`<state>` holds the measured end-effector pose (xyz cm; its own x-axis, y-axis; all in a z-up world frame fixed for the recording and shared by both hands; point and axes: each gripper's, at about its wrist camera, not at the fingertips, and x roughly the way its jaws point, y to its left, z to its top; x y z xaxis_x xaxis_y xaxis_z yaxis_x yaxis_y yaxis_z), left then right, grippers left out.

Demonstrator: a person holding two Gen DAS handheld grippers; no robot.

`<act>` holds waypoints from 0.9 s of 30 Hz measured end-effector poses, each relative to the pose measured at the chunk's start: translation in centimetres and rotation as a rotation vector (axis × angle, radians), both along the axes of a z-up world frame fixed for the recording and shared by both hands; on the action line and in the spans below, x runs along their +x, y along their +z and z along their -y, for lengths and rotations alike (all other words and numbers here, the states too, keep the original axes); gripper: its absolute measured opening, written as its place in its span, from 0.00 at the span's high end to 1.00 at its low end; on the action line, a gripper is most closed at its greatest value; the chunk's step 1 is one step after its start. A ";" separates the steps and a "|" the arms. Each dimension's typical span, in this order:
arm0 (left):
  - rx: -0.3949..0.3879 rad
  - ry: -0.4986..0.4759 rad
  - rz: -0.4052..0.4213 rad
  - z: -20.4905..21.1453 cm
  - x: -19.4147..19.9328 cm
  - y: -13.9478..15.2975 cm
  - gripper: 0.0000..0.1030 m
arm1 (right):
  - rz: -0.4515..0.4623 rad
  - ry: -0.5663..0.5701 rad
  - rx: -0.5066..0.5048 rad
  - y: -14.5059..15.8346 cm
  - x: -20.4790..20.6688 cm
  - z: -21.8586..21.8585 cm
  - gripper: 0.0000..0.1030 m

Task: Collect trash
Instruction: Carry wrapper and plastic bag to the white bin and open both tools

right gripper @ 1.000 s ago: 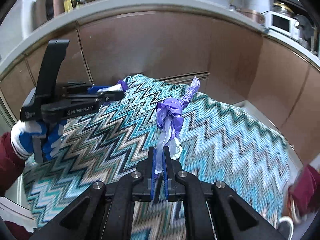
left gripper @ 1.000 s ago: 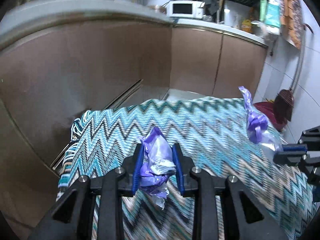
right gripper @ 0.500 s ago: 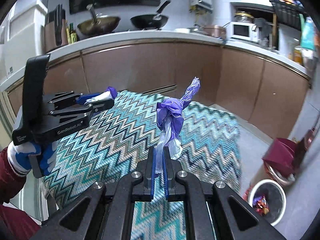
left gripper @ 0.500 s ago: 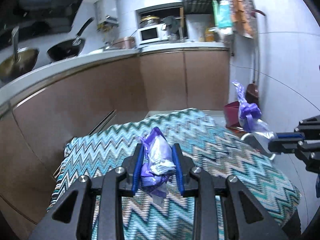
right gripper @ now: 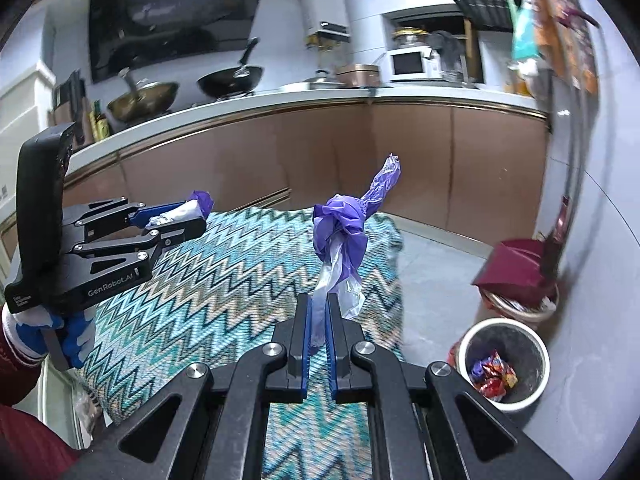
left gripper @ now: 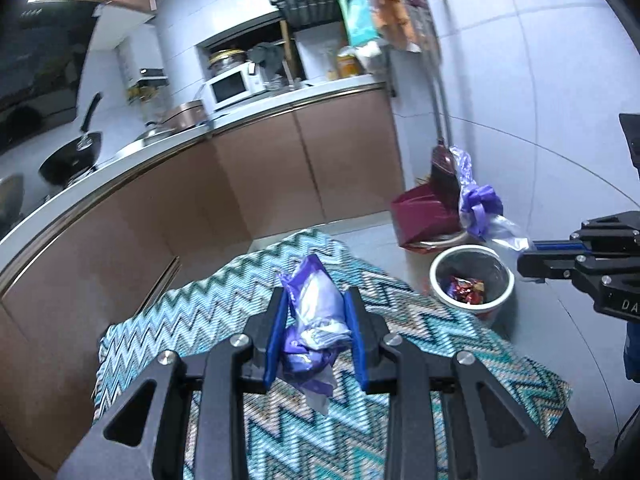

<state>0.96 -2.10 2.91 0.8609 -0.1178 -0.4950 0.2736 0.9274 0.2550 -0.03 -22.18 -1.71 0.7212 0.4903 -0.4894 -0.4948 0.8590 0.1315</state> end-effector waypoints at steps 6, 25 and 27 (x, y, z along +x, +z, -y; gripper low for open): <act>0.048 -0.077 -0.038 5.4 2.5 -0.8 0.74 | -0.026 -0.076 0.057 -1.7 0.9 4.2 0.94; 0.004 -0.303 -0.412 22.6 20.5 -10.3 0.73 | -0.253 -0.362 0.125 -12.6 11.8 17.0 0.93; -0.010 -0.311 -0.463 24.5 23.0 -11.8 0.73 | -0.289 -0.396 0.129 -14.4 13.7 18.3 0.93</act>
